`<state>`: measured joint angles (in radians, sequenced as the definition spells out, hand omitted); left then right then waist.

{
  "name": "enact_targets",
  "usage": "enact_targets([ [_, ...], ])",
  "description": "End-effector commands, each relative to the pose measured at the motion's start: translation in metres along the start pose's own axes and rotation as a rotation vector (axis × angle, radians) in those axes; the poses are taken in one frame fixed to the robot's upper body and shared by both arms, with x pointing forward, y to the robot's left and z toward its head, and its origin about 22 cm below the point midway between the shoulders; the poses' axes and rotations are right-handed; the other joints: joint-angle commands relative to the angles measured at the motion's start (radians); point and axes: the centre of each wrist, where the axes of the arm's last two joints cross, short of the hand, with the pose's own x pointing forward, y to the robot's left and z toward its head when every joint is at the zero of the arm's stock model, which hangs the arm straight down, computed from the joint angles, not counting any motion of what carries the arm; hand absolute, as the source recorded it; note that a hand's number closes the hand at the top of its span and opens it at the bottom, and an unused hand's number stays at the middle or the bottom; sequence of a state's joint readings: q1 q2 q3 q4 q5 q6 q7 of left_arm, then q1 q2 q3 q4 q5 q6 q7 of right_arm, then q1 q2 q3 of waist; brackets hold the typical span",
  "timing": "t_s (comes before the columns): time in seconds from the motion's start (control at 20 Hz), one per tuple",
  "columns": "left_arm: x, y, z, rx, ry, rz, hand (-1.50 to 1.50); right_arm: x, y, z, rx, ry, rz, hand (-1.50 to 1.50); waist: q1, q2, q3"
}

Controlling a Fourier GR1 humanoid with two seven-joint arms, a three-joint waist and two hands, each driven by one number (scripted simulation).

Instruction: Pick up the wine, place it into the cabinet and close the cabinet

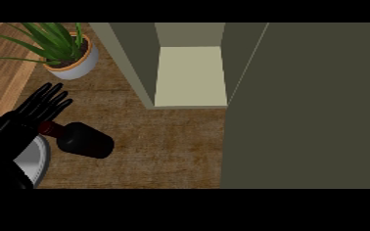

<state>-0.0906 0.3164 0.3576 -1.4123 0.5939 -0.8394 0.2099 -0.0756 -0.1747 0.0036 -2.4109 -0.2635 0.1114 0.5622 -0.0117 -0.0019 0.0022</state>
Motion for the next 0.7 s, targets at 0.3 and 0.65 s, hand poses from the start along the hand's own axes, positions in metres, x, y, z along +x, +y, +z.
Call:
enact_targets([
  [0.3,-0.037,0.023,0.008,-0.023,0.039,0.022,-1.5,0.035,0.016,0.027,0.02,-0.075,-0.035,-1.5,-0.002,0.001,-0.004],
  [0.65,-0.052,0.017,-0.013,-0.044,0.027,0.035,-1.5,0.021,0.017,0.014,0.023,-0.078,-0.045,-1.5,0.005,0.002,-0.003],
])
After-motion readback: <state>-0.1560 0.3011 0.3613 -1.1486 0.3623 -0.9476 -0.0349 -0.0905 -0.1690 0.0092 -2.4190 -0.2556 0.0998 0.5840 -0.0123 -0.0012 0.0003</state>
